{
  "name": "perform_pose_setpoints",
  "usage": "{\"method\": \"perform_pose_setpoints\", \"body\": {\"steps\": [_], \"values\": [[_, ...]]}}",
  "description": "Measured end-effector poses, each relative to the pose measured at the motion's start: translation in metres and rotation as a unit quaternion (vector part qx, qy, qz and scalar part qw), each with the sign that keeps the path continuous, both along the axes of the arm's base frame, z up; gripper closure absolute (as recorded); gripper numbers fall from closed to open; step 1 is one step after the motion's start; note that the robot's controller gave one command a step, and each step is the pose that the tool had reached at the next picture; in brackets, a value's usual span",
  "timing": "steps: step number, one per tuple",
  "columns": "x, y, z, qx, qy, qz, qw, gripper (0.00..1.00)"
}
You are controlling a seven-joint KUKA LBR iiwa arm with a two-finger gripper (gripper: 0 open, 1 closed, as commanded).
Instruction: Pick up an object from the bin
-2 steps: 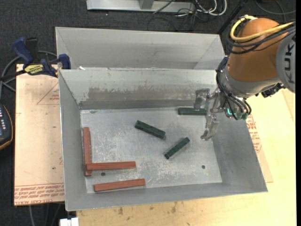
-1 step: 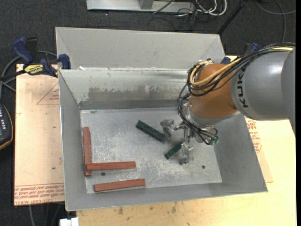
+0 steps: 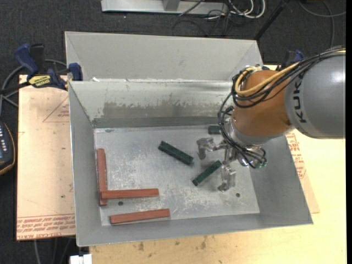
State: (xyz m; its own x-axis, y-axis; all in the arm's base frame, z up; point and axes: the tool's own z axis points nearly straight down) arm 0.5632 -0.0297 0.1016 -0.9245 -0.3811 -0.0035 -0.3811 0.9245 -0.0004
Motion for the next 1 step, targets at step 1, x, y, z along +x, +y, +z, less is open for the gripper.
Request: {"method": "perform_pose_setpoints", "body": {"steps": [1], "values": [[-0.0063, -0.002, -0.0019, 0.0, 0.0012, 0.08, 0.9968, 0.0]]}}
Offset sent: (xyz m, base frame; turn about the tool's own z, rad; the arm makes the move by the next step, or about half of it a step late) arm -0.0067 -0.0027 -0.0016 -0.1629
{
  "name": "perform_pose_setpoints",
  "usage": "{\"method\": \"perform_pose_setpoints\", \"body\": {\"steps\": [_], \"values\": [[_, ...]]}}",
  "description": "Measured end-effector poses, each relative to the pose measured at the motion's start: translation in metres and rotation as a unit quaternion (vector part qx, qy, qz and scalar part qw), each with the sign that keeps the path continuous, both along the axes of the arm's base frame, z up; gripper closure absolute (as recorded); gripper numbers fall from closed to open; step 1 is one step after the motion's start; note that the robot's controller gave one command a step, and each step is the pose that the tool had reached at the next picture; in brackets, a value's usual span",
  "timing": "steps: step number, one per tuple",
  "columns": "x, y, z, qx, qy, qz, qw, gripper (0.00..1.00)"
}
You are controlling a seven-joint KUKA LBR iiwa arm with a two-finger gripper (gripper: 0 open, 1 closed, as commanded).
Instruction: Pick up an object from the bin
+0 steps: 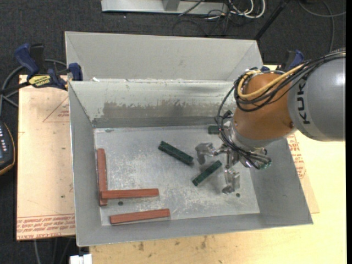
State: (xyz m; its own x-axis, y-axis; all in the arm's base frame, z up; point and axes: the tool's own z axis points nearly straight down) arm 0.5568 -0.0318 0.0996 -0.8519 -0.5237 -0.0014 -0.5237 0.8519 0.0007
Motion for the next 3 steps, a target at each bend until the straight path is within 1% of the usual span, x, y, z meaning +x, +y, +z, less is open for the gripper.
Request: {"method": "perform_pose_setpoints", "body": {"steps": [1, 2, 3], "values": [[-0.0013, 0.0016, -0.0313, 0.0, 0.0011, 0.027, 0.9996, 0.0], [-0.0008, 0.002, -0.0313, 0.0, 0.0001, 0.026, 0.9997, 0.0], [-0.0001, 0.0022, -0.03, 0.0, -0.0007, 0.026, 0.9997, 1.0]]}}
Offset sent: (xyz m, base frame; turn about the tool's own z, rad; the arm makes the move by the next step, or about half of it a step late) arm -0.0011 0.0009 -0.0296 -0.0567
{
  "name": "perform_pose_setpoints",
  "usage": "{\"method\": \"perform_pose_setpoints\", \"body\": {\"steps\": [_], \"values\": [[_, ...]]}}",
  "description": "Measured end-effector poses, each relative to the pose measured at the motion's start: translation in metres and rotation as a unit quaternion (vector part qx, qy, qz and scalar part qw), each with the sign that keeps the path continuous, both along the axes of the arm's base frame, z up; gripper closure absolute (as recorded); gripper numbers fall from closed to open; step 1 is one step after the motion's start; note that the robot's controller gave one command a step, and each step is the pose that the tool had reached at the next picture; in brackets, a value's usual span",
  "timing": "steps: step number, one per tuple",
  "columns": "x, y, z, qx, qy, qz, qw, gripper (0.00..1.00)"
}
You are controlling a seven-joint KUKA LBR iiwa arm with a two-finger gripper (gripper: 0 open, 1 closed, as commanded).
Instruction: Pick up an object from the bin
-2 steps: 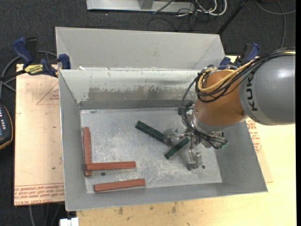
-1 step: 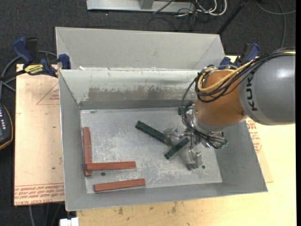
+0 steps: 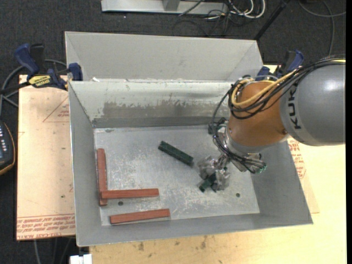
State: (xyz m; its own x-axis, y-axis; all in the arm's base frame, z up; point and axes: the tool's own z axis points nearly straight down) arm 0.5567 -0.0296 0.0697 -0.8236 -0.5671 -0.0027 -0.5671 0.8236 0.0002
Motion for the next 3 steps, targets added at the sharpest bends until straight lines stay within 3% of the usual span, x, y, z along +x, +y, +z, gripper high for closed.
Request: {"method": "perform_pose_setpoints", "body": {"steps": [1, 3], "values": [[0.002, 0.001, 0.043, 0.0, -0.0024, -0.001, 1.0, 1.0], [0.004, 0.003, 0.064, 0.0, -0.0006, -0.002, 1.0, 1.0]]}}
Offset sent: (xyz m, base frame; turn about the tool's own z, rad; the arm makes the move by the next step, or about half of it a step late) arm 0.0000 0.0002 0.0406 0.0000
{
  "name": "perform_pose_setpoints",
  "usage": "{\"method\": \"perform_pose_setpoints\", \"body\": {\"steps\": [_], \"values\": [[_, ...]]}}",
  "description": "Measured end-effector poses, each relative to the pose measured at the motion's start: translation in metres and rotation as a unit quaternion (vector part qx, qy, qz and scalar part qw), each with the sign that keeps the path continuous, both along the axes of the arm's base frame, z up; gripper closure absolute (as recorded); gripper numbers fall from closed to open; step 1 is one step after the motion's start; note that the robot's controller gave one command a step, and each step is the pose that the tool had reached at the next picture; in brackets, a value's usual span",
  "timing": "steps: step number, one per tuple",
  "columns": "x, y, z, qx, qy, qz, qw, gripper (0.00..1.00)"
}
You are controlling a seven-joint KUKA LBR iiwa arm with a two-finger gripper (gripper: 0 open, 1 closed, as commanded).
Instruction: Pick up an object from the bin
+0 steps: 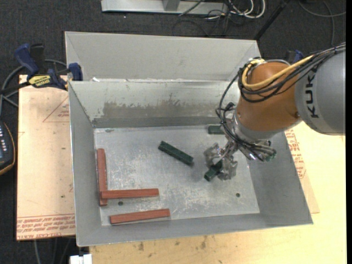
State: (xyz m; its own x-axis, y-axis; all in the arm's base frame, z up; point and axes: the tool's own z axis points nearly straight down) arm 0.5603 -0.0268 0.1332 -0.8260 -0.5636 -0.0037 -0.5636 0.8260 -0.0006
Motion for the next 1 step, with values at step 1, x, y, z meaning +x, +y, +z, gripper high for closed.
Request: {"method": "perform_pose_setpoints", "body": {"steps": [1], "values": [[0.002, 0.0009, 0.0604, 0.0, -0.0032, -0.001, 1.0, 1.0]]}}
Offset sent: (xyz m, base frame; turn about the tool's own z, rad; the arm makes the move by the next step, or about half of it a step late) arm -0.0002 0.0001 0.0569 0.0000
